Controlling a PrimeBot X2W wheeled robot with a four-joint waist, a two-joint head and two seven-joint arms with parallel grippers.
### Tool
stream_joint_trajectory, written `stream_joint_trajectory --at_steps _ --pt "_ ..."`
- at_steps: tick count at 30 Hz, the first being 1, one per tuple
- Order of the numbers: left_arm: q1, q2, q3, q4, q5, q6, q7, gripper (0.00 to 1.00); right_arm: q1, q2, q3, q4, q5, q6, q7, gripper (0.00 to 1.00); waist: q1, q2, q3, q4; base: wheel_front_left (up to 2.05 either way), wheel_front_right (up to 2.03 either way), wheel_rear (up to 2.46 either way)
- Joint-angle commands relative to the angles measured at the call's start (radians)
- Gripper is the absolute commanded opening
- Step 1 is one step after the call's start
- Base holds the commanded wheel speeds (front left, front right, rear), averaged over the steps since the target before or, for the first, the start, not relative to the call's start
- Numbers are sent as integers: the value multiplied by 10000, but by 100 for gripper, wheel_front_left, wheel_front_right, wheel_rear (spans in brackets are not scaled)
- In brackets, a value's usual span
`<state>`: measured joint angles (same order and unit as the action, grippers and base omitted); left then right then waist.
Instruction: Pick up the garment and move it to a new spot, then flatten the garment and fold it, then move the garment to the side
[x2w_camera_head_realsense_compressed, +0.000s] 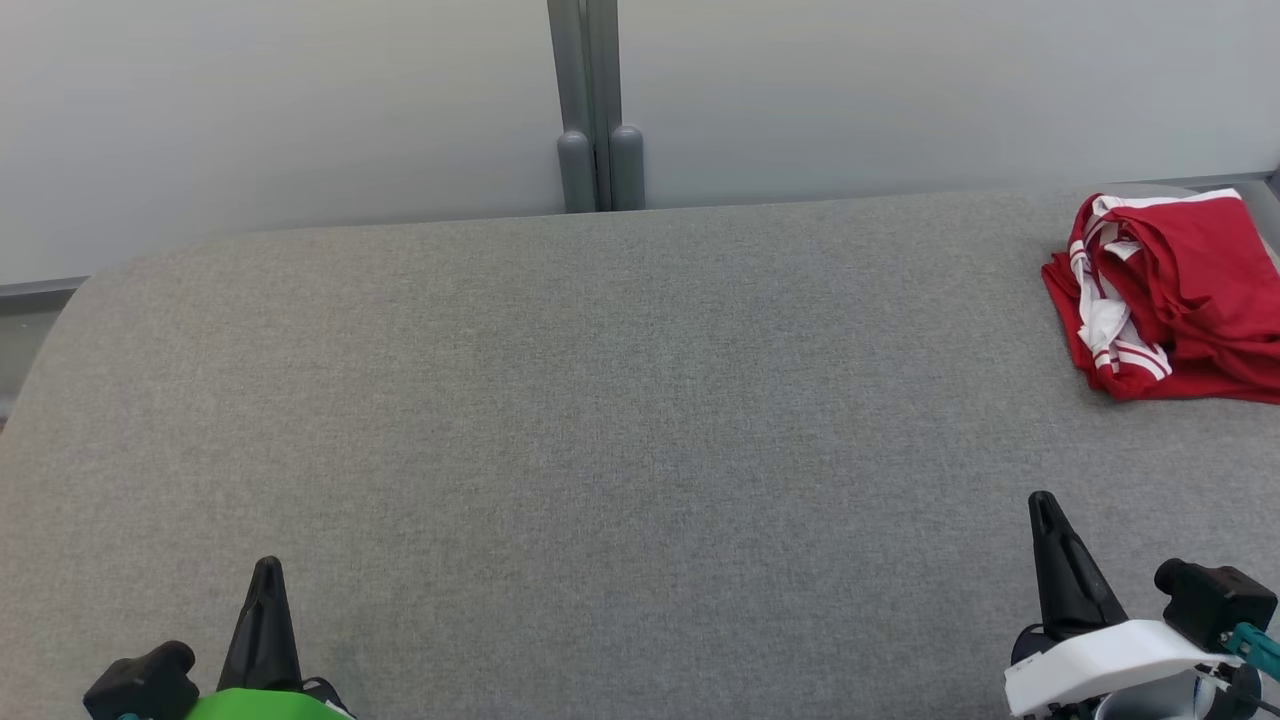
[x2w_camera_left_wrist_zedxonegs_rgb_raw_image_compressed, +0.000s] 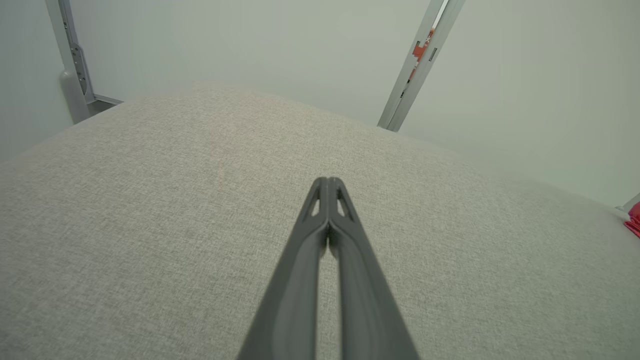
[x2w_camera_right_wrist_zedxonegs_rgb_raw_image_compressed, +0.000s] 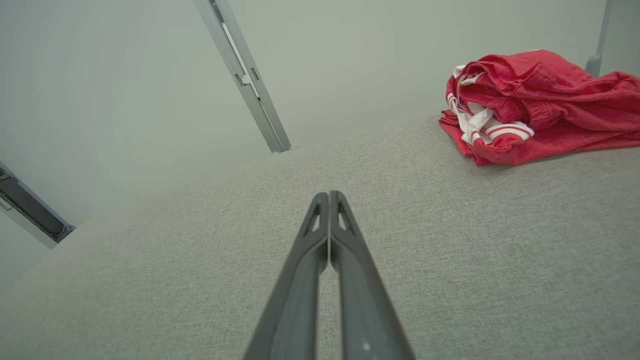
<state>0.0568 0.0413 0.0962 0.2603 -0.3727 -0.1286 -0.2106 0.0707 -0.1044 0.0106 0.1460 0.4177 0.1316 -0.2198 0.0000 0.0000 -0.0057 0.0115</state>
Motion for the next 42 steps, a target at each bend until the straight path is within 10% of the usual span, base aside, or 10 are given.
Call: stream_joint_trajectory --at_steps 1,42 --pt "-297 45 47 -170 -468 -3 98 0 -318 -33 -69 -86 481 -2 105 0 0 0 1 -2 0 0 0" --pt "-1010 83 118 -196 -6266 -16 1625 0 -1070 115 -478 414 6198 -6 1540 0 0 0 32 -43 0 0 0"
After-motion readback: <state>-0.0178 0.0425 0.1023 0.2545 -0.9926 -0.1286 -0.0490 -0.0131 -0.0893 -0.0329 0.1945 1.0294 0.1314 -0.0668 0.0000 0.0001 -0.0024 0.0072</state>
